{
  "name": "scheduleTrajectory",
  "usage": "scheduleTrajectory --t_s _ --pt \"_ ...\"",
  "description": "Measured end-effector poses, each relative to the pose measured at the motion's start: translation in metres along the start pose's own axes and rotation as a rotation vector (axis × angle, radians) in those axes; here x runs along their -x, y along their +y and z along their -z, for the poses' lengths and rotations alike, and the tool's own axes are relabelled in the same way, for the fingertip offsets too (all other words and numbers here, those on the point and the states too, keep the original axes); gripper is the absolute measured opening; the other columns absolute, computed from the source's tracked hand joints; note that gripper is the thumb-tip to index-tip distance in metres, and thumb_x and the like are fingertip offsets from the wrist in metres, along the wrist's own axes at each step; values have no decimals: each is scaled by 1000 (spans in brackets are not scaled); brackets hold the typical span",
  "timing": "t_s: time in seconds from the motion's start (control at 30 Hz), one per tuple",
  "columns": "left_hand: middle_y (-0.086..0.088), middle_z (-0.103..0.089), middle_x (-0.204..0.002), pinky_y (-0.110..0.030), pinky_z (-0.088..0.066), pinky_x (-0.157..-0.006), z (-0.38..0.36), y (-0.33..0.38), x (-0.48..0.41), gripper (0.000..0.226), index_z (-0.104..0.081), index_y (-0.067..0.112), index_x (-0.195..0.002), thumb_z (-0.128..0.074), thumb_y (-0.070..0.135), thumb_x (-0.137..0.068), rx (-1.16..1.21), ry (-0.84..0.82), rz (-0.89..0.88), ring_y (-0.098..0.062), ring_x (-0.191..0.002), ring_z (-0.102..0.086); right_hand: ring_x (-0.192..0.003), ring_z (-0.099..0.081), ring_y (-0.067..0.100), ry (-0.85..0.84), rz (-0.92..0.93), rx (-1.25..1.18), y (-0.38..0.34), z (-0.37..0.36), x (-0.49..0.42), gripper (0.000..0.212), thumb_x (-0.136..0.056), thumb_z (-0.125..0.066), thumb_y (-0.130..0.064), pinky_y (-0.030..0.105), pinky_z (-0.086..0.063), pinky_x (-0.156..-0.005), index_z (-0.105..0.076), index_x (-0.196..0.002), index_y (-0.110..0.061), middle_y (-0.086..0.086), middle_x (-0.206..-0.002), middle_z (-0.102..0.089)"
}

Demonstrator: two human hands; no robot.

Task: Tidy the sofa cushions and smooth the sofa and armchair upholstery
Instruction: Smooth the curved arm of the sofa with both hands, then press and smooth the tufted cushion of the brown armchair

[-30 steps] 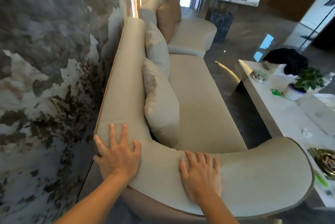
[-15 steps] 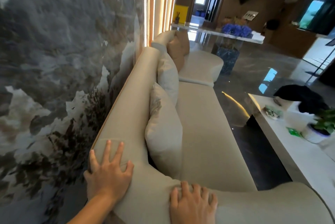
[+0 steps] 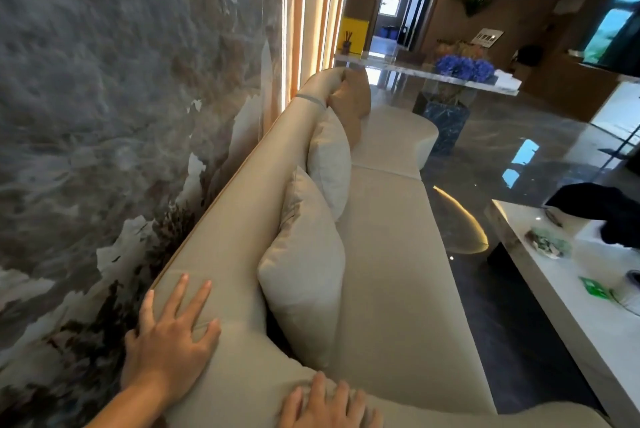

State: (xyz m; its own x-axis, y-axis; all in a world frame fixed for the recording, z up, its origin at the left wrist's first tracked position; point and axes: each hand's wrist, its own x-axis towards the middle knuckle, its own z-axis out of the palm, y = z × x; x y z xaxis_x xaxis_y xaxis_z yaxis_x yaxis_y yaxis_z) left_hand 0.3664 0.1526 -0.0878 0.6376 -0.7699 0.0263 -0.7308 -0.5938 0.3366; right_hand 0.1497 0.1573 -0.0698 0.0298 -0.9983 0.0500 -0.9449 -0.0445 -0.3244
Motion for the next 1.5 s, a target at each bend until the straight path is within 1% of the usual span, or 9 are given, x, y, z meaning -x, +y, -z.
scheduleTrajectory --t_s 0.43,0.53,0.63,0.77,0.87,1.03,1.2,1.33,1.5 --pt "18 9 -161 -63 -30 -105 25 24 13 52 8 60 -141 -12 60 -93 -200 -204 104 -36 -146 3 -110 -64 49 -274 122 7 25 16 -9 56 -78 -45 -50 63 -29 -102 -77 -110 -18 26 -114 -71" --pt "10 6 -163 -62 -27 -108 50 50 31 52 -2 52 -147 -14 54 -96 -269 -364 115 -44 -144 0 -151 -17 38 -545 290 122 53 33 -12 67 -94 -24 -61 55 -2 -119 -22 -156 -34 15 -164 -21" --pt "4 -4 -163 -59 -24 -112 73 67 73 56 -16 46 -148 -29 55 -94 -299 -555 -39 -49 -143 -2 -154 0 32 -675 355 192 96 73 -7 66 -97 -24 -60 50 0 -122 -1 -156 -41 5 -169 -1" --pt "-9 -47 -144 -41 -42 -105 127 98 142 54 -49 23 -136 -47 46 -88 -428 -875 -263 -34 -127 -47 -154 -3 34 -891 201 233 129 147 23 73 -92 -50 -37 51 -17 -121 -17 -157 -29 6 -168 -3" --pt "-4 -66 -123 -29 -49 -91 179 125 209 39 -67 17 -116 -55 38 -86 -508 -949 -349 -22 -112 -62 -134 -49 38 -991 -71 188 144 221 73 53 -94 -53 -26 47 -42 -109 -49 -141 -4 17 -148 -50" --pt "-8 -59 -131 -33 -43 -99 250 172 317 37 -62 13 -120 -42 34 -96 -566 -938 -774 -27 -118 -55 -120 -60 40 -897 -214 146 184 338 205 48 -93 -43 -31 47 -49 -99 -58 -132 -9 18 -138 -57" --pt "-6 -73 -89 -21 -47 -49 266 230 437 32 -69 18 -96 -44 38 -91 -638 -994 -1076 -20 -66 -65 -115 -61 38 -773 -416 8 248 409 354 45 -91 -46 -35 47 -50 -98 -62 -122 -7 17 -129 -63" --pt "0 -73 -106 -25 -47 -80 261 286 575 25 -70 21 -92 -52 38 -91 -596 -916 -1416 -20 -97 -65 -121 -58 37 -664 -622 -36 323 466 489 47 -94 -44 -34 43 -48 -102 -60 -129 -7 17 -137 -59" --pt "-5 -57 -131 -35 -43 -99 264 318 772 44 -54 23 -128 -55 45 -90 -474 -952 -1749 -25 -119 -54 -117 -59 37 -229 -816 -87 404 533 643 33 -88 -49 -21 41 -50 -99 -67 -114 -13 17 -125 -66"
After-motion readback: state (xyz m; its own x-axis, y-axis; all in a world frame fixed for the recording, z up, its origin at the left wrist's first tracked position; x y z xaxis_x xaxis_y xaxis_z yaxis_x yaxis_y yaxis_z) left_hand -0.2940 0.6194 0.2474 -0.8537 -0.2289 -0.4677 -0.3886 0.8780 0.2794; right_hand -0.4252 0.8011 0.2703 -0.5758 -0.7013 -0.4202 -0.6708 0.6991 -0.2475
